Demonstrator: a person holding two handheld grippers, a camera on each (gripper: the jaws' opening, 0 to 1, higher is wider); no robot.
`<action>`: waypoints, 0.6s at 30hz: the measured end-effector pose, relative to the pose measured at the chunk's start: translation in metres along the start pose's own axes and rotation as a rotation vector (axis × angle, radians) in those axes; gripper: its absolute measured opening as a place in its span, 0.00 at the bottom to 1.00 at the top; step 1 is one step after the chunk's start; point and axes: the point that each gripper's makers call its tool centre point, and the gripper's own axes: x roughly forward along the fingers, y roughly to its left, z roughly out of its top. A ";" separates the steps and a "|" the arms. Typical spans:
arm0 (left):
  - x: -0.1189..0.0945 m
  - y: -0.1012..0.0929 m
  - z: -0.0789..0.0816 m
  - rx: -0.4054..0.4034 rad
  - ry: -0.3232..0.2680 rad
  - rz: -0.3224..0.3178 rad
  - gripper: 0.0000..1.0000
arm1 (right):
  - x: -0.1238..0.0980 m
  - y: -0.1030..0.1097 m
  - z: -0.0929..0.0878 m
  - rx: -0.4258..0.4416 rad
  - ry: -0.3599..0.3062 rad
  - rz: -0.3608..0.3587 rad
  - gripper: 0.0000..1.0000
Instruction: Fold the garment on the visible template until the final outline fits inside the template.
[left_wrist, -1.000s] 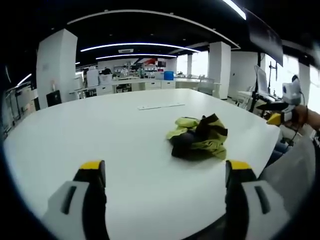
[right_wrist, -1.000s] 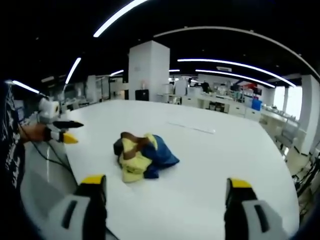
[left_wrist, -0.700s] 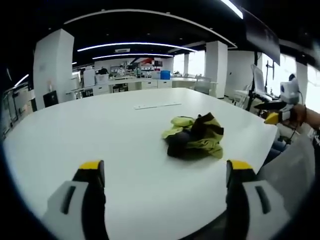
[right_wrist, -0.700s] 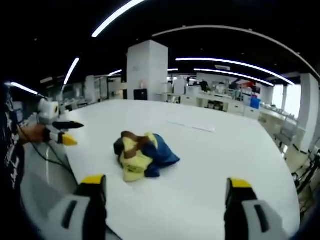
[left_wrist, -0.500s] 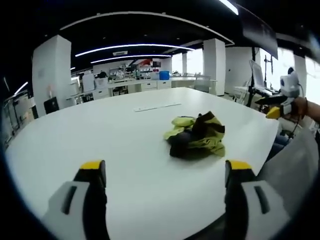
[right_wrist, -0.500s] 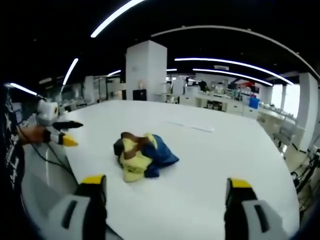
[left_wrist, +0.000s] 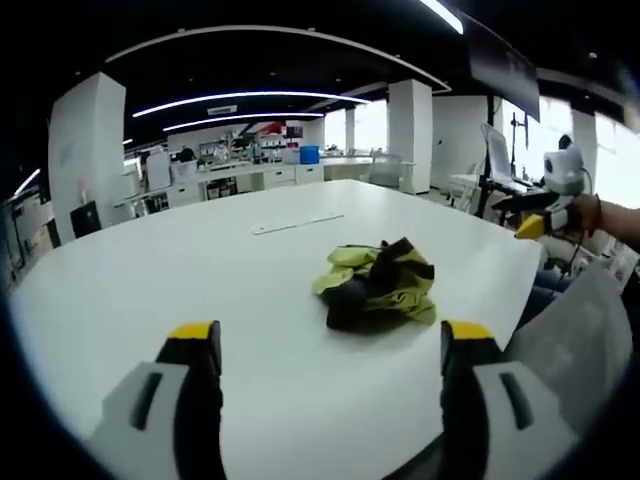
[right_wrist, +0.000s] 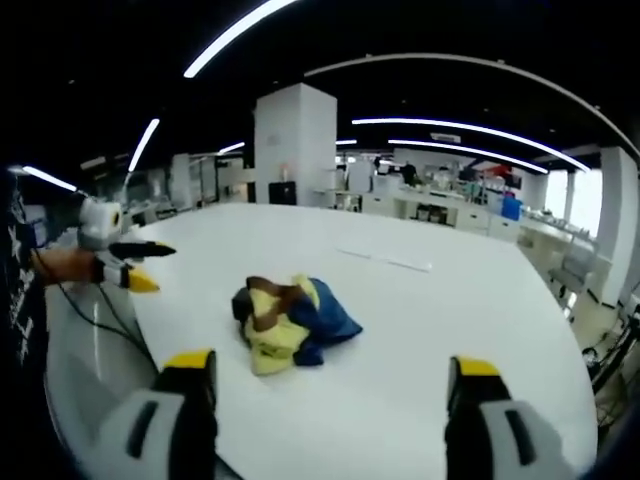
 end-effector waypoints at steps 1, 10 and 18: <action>0.001 0.001 0.002 0.007 0.001 -0.003 0.84 | 0.003 0.001 0.000 0.004 0.000 0.003 0.95; 0.016 -0.005 0.014 0.004 -0.007 -0.096 0.69 | 0.032 0.013 0.011 -0.010 -0.008 0.058 0.80; 0.027 0.001 0.008 0.014 0.007 -0.133 0.58 | 0.068 0.021 0.012 -0.081 0.013 0.094 0.76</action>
